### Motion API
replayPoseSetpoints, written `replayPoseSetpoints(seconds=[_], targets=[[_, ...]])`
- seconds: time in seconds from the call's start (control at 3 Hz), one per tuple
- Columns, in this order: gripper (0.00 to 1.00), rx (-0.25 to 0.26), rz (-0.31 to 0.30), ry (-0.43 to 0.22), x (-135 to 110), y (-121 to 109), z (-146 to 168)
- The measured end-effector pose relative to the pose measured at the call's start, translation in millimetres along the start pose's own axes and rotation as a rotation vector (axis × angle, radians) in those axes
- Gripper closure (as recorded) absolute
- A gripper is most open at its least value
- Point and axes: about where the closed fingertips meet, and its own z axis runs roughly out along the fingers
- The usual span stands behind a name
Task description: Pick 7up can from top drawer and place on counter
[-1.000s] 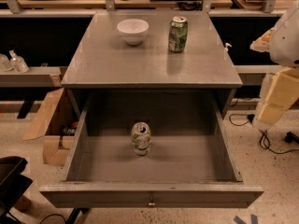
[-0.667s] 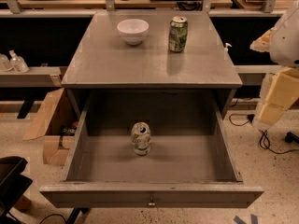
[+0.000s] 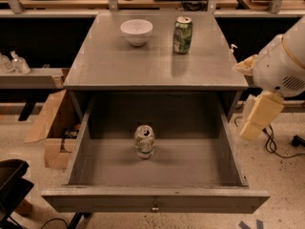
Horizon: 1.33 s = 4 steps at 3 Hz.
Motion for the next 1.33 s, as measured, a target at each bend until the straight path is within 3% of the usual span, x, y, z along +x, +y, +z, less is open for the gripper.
replayPoseSetpoints(seconds=[0.33, 0.67, 1.0, 1.33], targets=[[0.00, -0.001, -0.004, -0.221, -11, 7, 45], [0.00, 0.038, 0.002, -0.404, -18, 21, 75], [0.00, 0.094, -0.005, -0.523, -30, 23, 68], [0.00, 0.093, -0.005, -0.526, -31, 24, 68]])
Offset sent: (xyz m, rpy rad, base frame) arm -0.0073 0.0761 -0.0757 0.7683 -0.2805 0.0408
